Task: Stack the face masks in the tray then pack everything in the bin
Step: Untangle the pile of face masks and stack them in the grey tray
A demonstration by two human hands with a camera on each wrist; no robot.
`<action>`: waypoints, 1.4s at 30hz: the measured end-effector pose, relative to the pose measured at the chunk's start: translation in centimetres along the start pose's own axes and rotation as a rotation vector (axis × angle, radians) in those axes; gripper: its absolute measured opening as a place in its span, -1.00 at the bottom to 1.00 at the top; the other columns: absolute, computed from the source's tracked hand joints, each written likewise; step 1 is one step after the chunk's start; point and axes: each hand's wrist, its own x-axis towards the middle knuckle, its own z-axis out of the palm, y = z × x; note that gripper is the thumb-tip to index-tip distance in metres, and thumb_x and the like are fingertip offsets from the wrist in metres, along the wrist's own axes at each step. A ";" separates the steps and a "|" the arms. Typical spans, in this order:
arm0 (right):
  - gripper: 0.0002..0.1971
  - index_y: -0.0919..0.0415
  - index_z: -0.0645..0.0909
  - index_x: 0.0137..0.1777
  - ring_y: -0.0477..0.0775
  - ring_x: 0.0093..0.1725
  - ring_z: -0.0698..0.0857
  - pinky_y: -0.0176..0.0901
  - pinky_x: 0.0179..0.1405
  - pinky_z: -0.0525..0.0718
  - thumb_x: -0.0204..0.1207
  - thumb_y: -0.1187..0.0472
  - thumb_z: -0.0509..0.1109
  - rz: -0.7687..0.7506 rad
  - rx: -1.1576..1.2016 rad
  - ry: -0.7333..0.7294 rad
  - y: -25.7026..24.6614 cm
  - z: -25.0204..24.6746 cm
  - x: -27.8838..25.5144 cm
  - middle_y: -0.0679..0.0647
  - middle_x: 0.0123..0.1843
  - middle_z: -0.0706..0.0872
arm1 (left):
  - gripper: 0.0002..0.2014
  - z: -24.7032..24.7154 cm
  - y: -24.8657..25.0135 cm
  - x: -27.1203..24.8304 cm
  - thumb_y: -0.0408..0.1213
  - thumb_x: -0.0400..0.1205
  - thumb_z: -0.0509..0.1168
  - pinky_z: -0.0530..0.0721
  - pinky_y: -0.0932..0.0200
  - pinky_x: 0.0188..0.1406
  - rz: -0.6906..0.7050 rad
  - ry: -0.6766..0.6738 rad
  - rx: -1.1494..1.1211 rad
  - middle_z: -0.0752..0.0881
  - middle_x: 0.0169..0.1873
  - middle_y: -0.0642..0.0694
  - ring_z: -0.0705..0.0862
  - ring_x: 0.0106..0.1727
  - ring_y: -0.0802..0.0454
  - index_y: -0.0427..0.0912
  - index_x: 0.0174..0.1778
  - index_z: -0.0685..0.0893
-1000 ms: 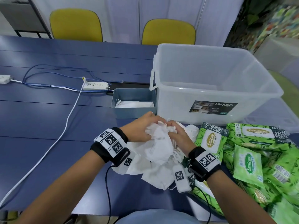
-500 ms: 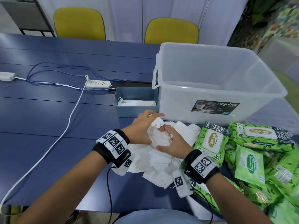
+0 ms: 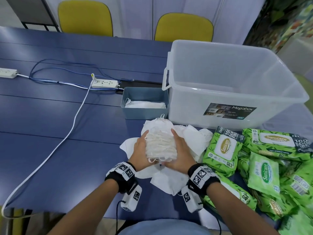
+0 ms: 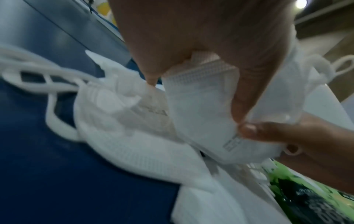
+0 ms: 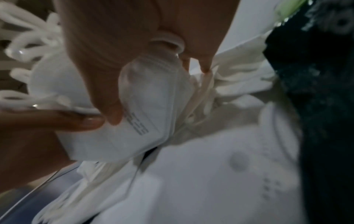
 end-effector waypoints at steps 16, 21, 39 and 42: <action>-0.12 0.05 0.25 0.41 0.21 0.28 0.55 0.32 0.43 0.34 0.09 -0.10 0.55 -0.195 -0.568 -0.002 -2.6 -0.2 1.7 0.09 0.33 0.54 | -0.61 0.1 1.9 -0.5 -0.09 0.29 0.18 0.51 0.03 -0.19 0.287 -0.078 0.432 0.60 -0.11 -0.18 0.57 -0.09 -0.21 -0.07 0.03 0.51; -0.29 0.10 0.41 0.35 0.23 -0.10 0.63 0.08 -0.13 0.62 0.17 -0.02 0.49 -0.216 -0.556 -0.012 -3.3 0.3 2.1 0.07 0.08 0.62 | -0.37 0.6 0.1 0.6 0.04 0.31 0.08 0.51 0.00 0.09 0.268 -0.170 0.554 0.57 0.10 -0.09 0.49 0.12 -0.09 -0.17 0.25 0.58; -0.15 0.24 0.48 0.40 0.08 0.27 0.66 0.13 0.38 0.59 0.08 0.13 0.74 0.370 0.470 0.560 1.2 -11.6 -1.7 0.08 0.32 0.68 | 0.11 -3.1 -1.3 -1.0 0.32 0.14 0.50 0.03 -0.22 0.51 -0.302 -0.195 0.624 0.14 0.54 -0.08 0.06 0.59 -0.13 0.13 0.57 0.11; -0.22 0.26 0.48 0.38 -0.02 0.21 0.65 0.00 0.39 0.54 0.14 0.21 0.72 0.394 0.530 0.593 1.6 -11.3 -2.9 0.00 0.28 0.68 | 0.07 -0.4 -0.5 -2.4 0.40 0.21 0.41 0.04 -0.20 0.54 -0.134 -0.238 0.646 0.16 0.55 -0.08 0.08 0.59 -0.11 0.07 0.58 0.14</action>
